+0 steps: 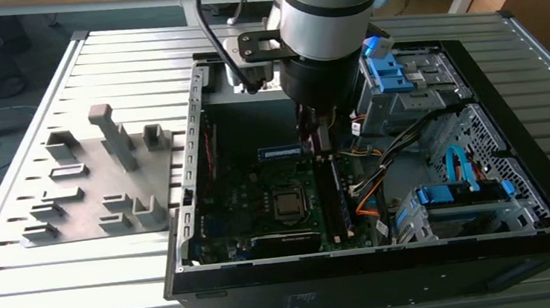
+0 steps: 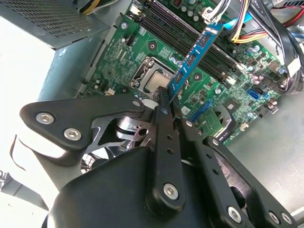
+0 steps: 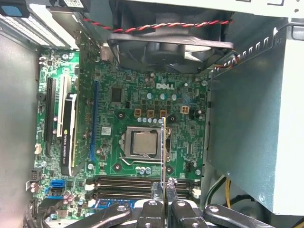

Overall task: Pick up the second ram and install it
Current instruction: 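Pick up the second ram and move it above second insertion slot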

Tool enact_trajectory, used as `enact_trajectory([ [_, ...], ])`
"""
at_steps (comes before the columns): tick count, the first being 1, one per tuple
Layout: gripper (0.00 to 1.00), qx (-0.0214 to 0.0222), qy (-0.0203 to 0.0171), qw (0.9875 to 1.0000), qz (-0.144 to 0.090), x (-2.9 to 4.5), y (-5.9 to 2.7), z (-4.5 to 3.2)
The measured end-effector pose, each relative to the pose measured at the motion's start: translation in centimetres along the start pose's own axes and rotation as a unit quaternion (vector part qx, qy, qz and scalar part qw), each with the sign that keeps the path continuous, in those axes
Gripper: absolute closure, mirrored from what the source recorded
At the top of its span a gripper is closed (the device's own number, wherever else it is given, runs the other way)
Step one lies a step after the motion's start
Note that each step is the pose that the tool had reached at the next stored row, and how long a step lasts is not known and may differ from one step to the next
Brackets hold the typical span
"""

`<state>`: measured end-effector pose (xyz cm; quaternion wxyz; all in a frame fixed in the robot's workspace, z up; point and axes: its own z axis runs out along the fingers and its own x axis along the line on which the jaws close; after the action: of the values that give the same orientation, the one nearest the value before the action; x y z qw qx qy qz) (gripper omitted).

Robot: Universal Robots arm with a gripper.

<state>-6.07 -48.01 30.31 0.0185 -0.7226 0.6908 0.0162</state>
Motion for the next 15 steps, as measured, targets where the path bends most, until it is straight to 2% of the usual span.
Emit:
enact_trajectory([
  [9,0.86,0.0,0.0009,1.0,0.0,0.02,0.0,0.37],
  [15,0.86,0.0,0.0009,1.0,0.0,0.05,0.01,0.96],
])
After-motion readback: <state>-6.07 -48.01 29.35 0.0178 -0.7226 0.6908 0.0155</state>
